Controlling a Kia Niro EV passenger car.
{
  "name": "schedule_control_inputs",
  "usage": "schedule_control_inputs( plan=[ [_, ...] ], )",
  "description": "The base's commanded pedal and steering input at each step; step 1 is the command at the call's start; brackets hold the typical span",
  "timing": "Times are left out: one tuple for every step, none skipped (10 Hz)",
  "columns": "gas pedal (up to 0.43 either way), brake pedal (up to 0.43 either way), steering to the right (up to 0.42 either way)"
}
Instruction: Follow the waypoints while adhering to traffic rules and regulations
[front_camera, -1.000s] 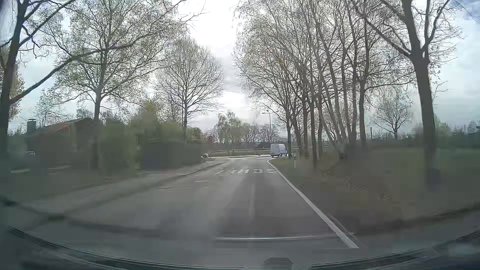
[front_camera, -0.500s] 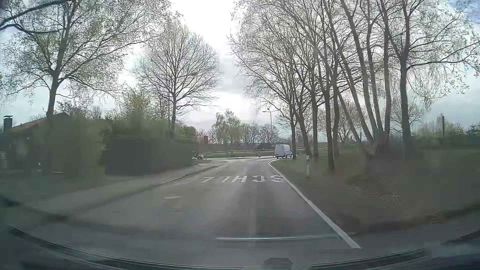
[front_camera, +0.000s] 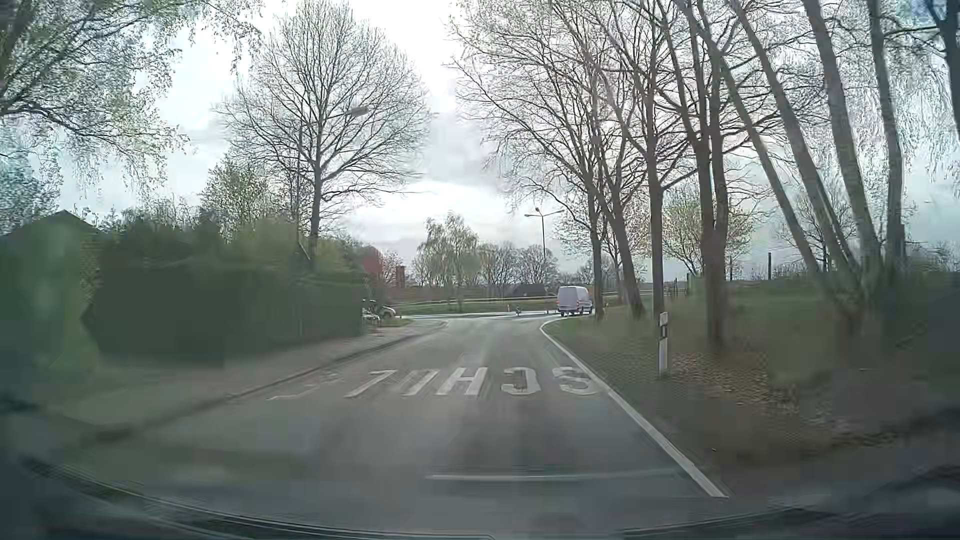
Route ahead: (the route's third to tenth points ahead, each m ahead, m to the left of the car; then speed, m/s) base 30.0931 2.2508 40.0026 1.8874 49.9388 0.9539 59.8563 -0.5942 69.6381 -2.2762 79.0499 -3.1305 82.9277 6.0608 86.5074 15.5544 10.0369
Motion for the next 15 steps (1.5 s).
schedule_control_inputs(
  plan=[
    [0.11, 0.0, 0.001],
    [0.11, 0.0, 0.001],
    [0.11, 0.0, 0.001],
    [0.098, 0.0, 0.0],
    [0.098, 0.0, 0.0],
    [0.098, 0.0, 0.001],
    [0.087, 0.0, 0.001],
    [0.087, 0.006, 0.0],
    [0.087, 0.0, 0.0],
    [0.087, 0.0, 0.0],
    [0.087, 0.0, 0.001],
    [0.087, 0.0, 0.001],
    [0.087, 0.0, 0.0],
    [0.087, 0.0, 0.001],
    [0.087, 0.006, 0.0]
  ],
)
